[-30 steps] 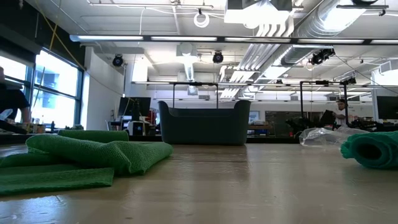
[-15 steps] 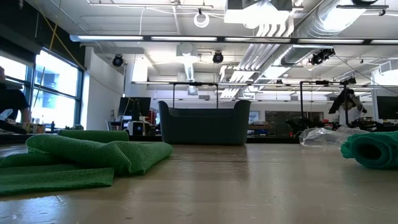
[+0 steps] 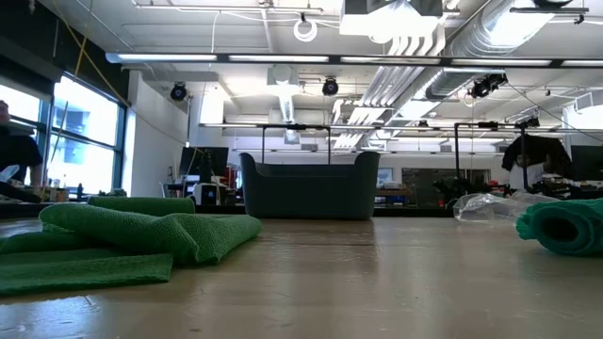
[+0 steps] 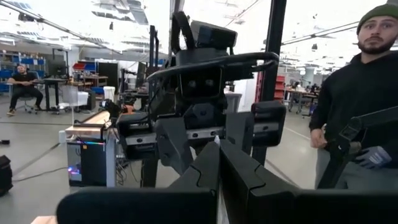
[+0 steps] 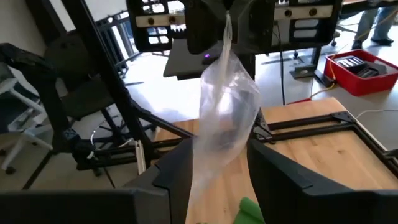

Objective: Roll bandage
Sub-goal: Open the left transparent zip bag

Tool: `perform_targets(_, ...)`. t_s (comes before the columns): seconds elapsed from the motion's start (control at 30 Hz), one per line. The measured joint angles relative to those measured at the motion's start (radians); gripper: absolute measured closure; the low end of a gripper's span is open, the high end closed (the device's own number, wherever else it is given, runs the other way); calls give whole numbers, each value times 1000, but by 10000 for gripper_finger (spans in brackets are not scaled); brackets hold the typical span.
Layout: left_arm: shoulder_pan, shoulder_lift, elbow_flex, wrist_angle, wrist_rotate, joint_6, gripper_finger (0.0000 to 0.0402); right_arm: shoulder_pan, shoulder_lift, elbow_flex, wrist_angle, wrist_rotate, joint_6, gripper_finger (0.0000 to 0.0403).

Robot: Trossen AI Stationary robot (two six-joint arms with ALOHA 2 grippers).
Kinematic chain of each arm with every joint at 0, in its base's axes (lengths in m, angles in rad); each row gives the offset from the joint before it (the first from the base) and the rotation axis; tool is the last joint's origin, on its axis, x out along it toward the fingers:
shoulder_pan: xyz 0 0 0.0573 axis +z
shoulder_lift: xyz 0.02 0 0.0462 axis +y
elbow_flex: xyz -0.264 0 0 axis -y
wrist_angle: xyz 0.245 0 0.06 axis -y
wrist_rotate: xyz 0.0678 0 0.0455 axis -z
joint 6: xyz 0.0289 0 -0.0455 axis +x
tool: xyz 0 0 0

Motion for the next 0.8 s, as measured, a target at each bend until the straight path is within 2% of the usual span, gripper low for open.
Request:
perform_targets(0.53,-1,1,0,-1,19,-8,401,-2,-2,0,33,-36,-7,260)
perform_targets(0.8,-1,1,0,-2,43,-8,401,-14,3,0,16,-4,9,260)
